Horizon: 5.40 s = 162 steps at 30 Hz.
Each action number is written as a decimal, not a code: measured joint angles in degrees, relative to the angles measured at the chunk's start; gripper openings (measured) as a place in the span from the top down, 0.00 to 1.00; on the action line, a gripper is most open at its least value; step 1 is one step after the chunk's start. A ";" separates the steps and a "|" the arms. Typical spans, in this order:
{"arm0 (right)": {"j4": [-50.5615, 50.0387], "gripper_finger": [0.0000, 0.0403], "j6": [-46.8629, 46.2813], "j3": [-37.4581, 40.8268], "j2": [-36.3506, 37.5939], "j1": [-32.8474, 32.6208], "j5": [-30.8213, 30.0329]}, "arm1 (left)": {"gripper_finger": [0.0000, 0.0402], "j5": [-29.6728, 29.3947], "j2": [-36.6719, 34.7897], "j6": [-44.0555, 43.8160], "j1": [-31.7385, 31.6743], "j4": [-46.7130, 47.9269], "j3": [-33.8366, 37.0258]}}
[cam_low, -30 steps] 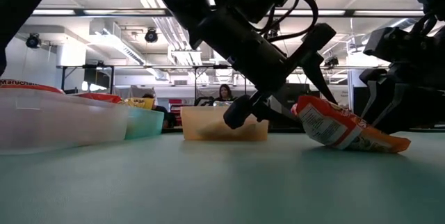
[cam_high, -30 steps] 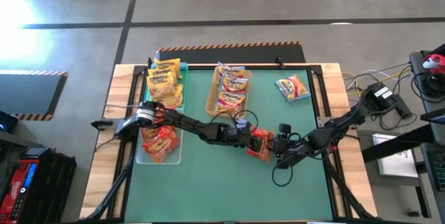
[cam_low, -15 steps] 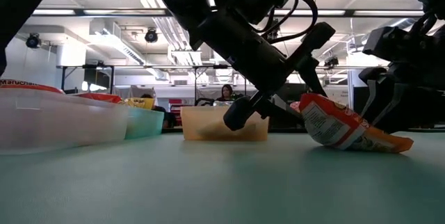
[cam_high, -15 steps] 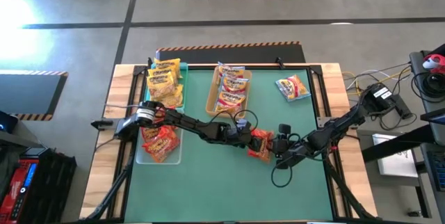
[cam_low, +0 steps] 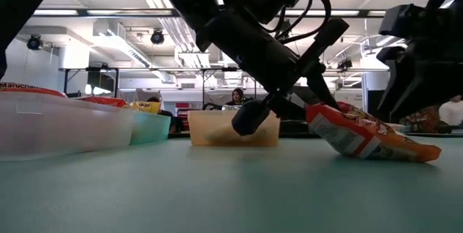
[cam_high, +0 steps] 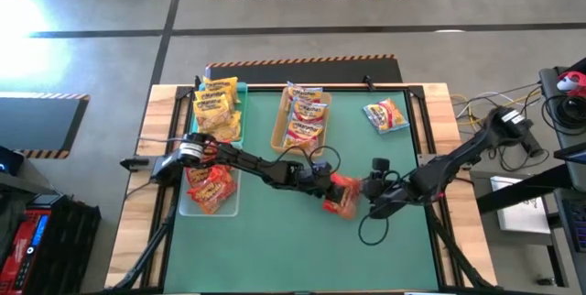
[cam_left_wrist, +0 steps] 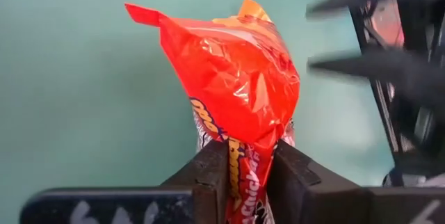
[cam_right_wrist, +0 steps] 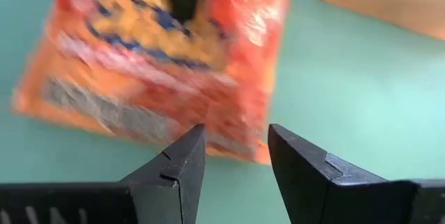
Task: Sort Maruchan noodles
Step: Put the orange noodle pack into the white bin, then put the blue noodle pack into the orange bin
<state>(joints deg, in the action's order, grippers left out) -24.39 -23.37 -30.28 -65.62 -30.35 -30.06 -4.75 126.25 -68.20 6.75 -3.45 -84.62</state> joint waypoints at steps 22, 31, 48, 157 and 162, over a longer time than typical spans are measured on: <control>-3.64 0.63 -19.17 2.92 2.54 -0.02 -0.85 | 0.90 12.47 -16.70 24.42 -0.92 28.37 0.00; -1.78 0.63 -20.27 2.90 -2.61 -0.02 0.54 | 0.90 9.31 -32.12 30.66 -0.88 57.03 0.00; -0.64 0.63 -19.55 2.90 -3.10 -0.02 0.52 | 0.90 6.91 -42.74 34.57 1.31 91.70 3.45; -18.75 0.64 18.50 -17.49 -15.68 77.91 20.73 | 0.65 -26.88 -38.18 26.42 -1.35 63.29 -2.12; -16.51 0.64 12.83 -17.25 -14.24 76.56 42.43 | 0.65 -26.82 -38.22 27.65 -2.31 63.51 -2.12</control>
<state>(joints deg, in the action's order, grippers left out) -40.91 -10.54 -47.53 -79.86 46.21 12.37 -31.57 88.03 -40.55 4.44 60.06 -86.74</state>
